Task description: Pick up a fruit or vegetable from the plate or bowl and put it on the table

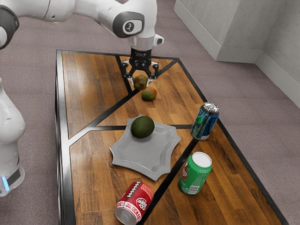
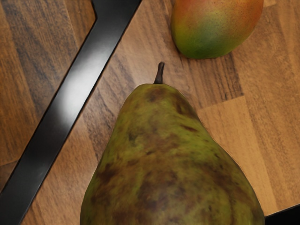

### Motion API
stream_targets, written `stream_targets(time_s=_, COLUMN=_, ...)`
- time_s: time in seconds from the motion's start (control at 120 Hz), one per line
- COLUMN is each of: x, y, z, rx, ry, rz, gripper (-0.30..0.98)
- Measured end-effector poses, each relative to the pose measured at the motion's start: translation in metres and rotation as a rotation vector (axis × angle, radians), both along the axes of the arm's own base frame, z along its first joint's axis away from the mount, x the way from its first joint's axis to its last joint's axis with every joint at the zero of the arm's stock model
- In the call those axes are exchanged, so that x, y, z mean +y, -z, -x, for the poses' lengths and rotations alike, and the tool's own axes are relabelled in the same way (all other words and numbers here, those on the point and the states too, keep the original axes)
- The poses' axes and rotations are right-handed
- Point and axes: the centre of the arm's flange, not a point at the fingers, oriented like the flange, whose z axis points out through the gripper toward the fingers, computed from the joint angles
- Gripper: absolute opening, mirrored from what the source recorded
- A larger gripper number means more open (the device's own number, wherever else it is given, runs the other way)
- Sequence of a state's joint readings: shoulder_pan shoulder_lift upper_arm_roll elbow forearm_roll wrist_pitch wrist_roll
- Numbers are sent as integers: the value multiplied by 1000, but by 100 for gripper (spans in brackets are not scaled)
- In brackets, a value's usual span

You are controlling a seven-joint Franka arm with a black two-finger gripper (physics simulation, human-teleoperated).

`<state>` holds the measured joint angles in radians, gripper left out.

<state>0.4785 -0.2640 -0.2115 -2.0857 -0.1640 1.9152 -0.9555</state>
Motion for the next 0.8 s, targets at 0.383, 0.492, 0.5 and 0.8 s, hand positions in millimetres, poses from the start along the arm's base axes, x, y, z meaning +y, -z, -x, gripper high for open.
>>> stream_targets(time_s=0.383, x=6, y=14, z=-4, rx=29, ry=44, rz=18, gripper=61)
stream_targets(time_s=0.492, x=3, y=10, z=-3, rx=30, ry=61, rz=17, gripper=65)
stream_targets(time_s=0.5, x=1, y=7, z=-3, rx=29, ry=68, rz=17, gripper=65)
stream_targets(time_s=0.8, x=-154, y=-186, z=6, rx=-88, ry=919, rz=-220, gripper=68)
